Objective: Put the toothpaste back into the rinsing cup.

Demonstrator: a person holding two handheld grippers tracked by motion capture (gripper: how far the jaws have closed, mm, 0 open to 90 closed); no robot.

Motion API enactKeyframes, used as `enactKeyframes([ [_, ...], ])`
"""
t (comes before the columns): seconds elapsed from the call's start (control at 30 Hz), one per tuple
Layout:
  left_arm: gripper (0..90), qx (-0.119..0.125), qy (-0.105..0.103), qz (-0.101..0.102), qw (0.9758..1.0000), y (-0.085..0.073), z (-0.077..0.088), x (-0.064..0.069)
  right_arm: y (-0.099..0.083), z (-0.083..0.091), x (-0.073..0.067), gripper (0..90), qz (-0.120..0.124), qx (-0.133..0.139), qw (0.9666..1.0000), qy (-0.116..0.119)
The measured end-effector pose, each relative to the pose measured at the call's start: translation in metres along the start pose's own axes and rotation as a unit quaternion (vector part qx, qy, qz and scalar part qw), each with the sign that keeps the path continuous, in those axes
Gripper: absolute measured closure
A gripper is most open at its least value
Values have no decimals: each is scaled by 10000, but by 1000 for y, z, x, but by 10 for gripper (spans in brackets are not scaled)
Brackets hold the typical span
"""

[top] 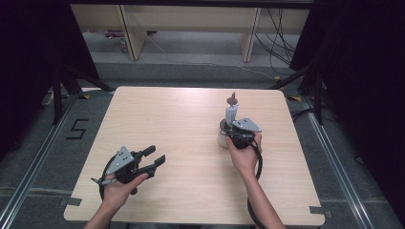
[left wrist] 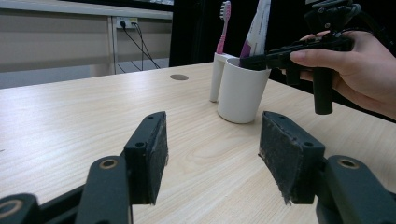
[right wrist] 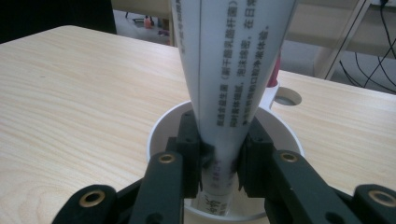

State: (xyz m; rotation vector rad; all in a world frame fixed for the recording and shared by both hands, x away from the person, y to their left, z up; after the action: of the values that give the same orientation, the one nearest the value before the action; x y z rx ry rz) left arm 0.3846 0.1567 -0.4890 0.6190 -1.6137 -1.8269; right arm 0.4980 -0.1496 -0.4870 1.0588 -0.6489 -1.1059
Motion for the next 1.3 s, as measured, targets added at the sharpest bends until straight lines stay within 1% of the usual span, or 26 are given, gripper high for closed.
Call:
enactKeyframes([
  [0.03,417,0,2,-2,10000,0,0,0,-1,0,1,740,33,-72,10000,-15],
  [0.07,417,3,1,2,10000,0,0,0,-1,0,1,740,11,-42,10000,-21],
  [0.13,417,6,5,0,10000,0,0,0,-1,-1,2,739,24,-102,9999,-54],
  [0.17,417,8,5,6,10000,0,0,0,-1,-2,3,738,120,-86,9999,-39],
  [0.2,417,7,5,8,10000,0,0,-1,-2,-2,2,738,96,-136,9999,26],
  [0.3,417,7,7,6,10000,0,1,-1,-3,0,1,738,-52,-256,9996,-58],
  [0.33,417,8,10,6,10000,0,1,-1,-2,-1,3,737,45,-229,9997,-45],
  [0.4,417,8,8,4,10000,0,1,-1,-1,-2,3,736,55,-184,9998,-67],
  [0.43,417,5,8,3,10000,0,1,-1,-2,-2,1,736,-49,-213,9997,-73],
  [0.47,417,8,9,4,10000,0,1,-1,0,-2,4,735,158,-149,9997,-96],
  [0.5,417,4,7,0,10000,0,1,-1,0,-2,3,734,121,-167,9998,-70],
  [0.53,417,4,6,1,10000,0,0,-1,-1,-2,1,732,-48,-227,9997,-49],
  [0.57,417,2,6,0,10000,0,0,-1,0,-2,4,730,122,-186,9997,-66],
  [0.6,417,4,6,0,10000,0,0,-1,-1,-3,3,726,29,-188,9998,-66],
  [0.63,417,4,5,0,10000,-1,0,-1,0,-3,3,724,66,-158,9998,-86],
  [0.67,417,0,5,-1,10000,-1,0,-1,0,-2,3,720,42,-155,9999,-37],
  [0.73,417,-6,3,6,10000,-1,0,0,1,0,2,707,18,-239,9997,-53],
  [0.77,417,-8,4,8,10000,-1,0,0,1,0,0,701,-61,-197,9998,-39],
  [0.87,417,70,-36,16,10000,-1,-1,0,3,1,2,681,28,-146,9999,-59],
  [0.93,417,64,-30,14,10000,-1,-1,1,4,3,1,670,-40,-167,9998,-44],
  [1.0,417,63,-29,13,10000,-1,-1,1,5,2,4,666,143,-110,9998,-73],
  [1.07,417,66,-33,11,10000,-1,-2,1,5,3,2,661,9,-85,10000,-30],
  [1.1,417,69,-34,15,10000,-1,-2,1,5,4,2,654,11,-128,9999,-73],
  [1.2,417,70,-32,17,10000,-1,-2,1,7,4,2,622,23,-104,9999,-60],
  [1.23,417,69,-31,16,10000,-1,-2,1,7,5,1,614,-49,-131,9999,-82],
  [1.3,417,65,-33,14,10000,-1,-2,1,7,5,1,594,35,-88,9999,-60],
])
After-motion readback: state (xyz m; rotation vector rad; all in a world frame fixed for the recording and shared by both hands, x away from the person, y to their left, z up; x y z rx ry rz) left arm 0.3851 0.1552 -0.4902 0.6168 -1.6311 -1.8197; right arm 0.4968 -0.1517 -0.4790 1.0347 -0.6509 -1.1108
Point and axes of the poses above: each handheld gripper's, and its own axes: z roughly backward along the jaws, y roughly out of its top, x roughly to its right, the point moved 5 cm from there along -z, roughly forward along the jaws, and after that the axes turned 5 degrees about -z, right-handed, at the moved point
